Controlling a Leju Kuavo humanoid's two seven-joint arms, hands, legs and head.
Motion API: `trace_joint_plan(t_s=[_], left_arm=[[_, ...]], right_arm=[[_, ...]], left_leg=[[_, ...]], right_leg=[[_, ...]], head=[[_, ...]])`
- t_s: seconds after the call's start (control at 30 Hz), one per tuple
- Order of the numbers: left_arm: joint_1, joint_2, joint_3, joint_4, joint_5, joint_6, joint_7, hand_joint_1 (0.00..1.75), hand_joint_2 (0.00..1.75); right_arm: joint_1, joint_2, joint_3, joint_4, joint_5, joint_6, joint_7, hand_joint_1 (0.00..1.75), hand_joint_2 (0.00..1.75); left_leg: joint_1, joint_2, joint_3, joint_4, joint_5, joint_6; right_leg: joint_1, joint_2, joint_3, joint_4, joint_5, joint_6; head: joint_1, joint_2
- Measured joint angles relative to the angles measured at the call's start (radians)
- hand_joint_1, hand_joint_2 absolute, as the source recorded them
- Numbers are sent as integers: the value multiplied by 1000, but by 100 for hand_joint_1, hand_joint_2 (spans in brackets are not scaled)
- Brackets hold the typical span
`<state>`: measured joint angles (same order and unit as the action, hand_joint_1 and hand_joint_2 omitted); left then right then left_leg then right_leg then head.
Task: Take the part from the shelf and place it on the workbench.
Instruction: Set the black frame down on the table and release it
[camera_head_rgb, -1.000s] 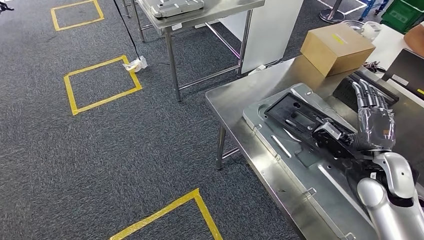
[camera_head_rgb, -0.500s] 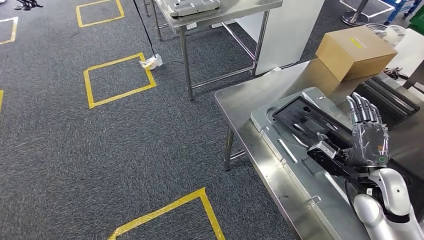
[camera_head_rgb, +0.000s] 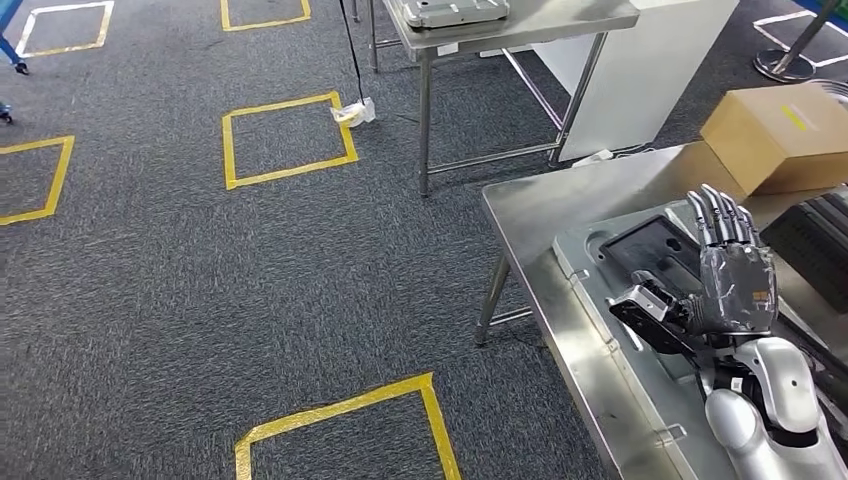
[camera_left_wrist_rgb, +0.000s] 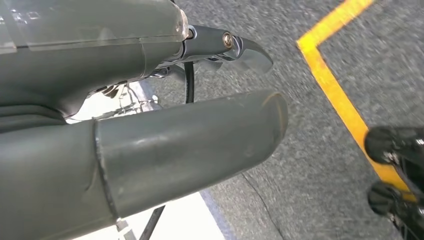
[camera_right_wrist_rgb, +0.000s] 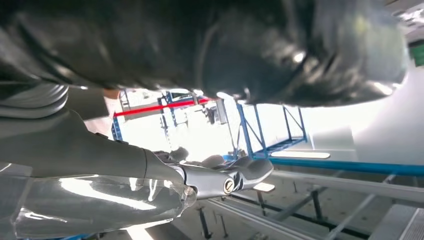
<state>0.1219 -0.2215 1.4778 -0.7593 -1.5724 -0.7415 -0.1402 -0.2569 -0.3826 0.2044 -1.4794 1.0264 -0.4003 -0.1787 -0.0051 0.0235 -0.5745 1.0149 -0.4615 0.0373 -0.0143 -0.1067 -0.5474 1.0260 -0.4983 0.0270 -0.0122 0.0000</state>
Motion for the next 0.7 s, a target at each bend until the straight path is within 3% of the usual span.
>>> trace_joint_plan(t_s=[0.03,0.1,0.17,0.2,0.23,0.27,0.33,0.4,0.47,0.5,0.57,0.63,0.7], left_arm=[[1,0,-1,0,0,3,1,0,0],[0,3,-4,0,0,5,1,0,0],[-1,7,-7,1,0,7,2,0,0],[-1,8,-7,1,0,7,2,0,0],[-1,8,-8,2,0,7,2,0,0],[-1,9,-8,2,0,7,2,0,0],[-2,9,-9,3,0,7,2,0,0],[-2,11,-10,5,0,8,2,0,0],[0,13,-11,7,0,17,-5,0,0],[2,17,-16,11,0,29,-16,0,0],[-2,43,-41,50,0,89,-40,0,0],[-24,97,-91,140,0,182,-47,0,0],[-55,154,-150,244,0,265,-39,0,0]], right_arm=[[0,0,0,0,2,-1,0,0,0],[2,0,0,0,8,-5,0,0,0],[9,0,0,1,12,-6,1,0,0],[12,0,1,1,13,-7,1,0,0],[15,0,1,2,13,-7,1,0,0],[15,0,1,1,13,-7,1,0,0],[15,-1,1,1,13,-7,1,0,0],[16,-1,1,1,14,-10,1,0,0],[16,-1,2,1,21,-22,-1,0,0],[13,2,3,1,29,-36,-5,0,0],[0,16,9,0,57,-65,-14,0,0],[-31,45,29,0,96,-68,-8,0,0],[-74,83,65,5,131,-53,11,0,0]], left_leg=[[1,-9,1,-5,4,7],[3,-28,2,-10,10,15],[0,-51,0,-9,11,18],[-2,-63,-1,-7,12,19],[-3,-76,-1,-5,12,19],[-3,-90,-1,-2,11,18],[-3,-114,-2,4,9,14],[1,-137,-11,7,11,5],[5,-160,-18,4,16,-8],[4,-157,-20,7,14,-14],[1,-110,-44,55,-16,-25],[4,-53,-103,173,-77,-34],[10,-36,-152,270,-107,-43]], right_leg=[[-3,21,-6,17,-15,4],[-6,78,-50,116,-74,8],[-6,101,-114,245,-127,8],[-6,104,-131,275,-129,7],[-5,106,-130,266,-110,5],[-5,112,-108,216,-73,1],[-5,156,-47,78,-7,-8],[-4,189,-18,7,13,-13],[-2,174,-14,-2,14,-17],[-3,161,-10,-9,16,-22],[-6,132,-1,-23,22,-33],[-2,104,1,-27,23,-40],[1,74,1,-27,22,-42]], head=[[0,0],[1,0],[1,0],[1,0],[1,0],[1,0],[1,0],[0,0],[0,0],[0,0],[-2,0],[-4,0],[-4,0]])
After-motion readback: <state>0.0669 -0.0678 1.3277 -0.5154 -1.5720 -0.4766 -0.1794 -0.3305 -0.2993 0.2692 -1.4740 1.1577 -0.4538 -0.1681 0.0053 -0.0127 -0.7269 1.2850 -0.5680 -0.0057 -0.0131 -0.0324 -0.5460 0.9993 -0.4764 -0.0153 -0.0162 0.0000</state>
